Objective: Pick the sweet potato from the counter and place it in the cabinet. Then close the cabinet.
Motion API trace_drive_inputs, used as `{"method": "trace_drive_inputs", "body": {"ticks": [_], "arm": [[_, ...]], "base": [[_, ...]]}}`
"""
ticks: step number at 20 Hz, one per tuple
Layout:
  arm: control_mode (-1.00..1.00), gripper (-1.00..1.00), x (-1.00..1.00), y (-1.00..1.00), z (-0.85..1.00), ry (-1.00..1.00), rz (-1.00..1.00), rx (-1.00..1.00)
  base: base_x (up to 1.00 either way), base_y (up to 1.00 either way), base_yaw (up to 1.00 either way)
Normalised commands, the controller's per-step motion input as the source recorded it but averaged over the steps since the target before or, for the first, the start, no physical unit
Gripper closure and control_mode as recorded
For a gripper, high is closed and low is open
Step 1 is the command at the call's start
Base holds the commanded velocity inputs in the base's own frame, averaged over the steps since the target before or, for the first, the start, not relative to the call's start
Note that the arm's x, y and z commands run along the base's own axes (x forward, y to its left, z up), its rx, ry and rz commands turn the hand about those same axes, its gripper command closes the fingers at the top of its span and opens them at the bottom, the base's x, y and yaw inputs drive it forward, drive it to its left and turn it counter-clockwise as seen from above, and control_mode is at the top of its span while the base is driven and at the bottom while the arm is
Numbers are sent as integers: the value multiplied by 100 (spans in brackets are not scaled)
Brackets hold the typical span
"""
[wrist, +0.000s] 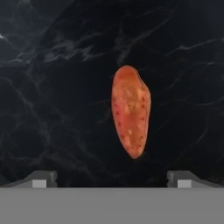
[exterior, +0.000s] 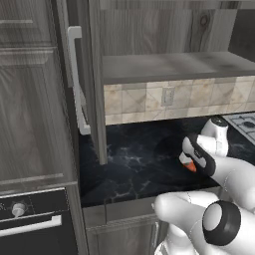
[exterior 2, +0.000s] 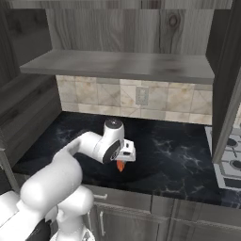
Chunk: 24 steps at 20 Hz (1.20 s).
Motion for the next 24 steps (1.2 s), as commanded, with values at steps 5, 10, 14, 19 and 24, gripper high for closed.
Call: {"method": "trace_drive_inputs", "body": {"ticks": [5, 10, 14, 19, 24], "arm": [[-100, -100, 11, -2, -31, 0, 0, 0], [-100, -100, 22, -6, -24, 0, 1, 0], [-100, -100, 28, -6, -18, 0, 1, 0], [-100, -100, 26, -9, -16, 0, 1, 0], [-100, -100, 29, -10, -15, 0, 2, 0]], "base": [[0, 0, 0], [0, 0, 0], [0, 0, 0], [0, 0, 0], [0, 0, 0]]}}
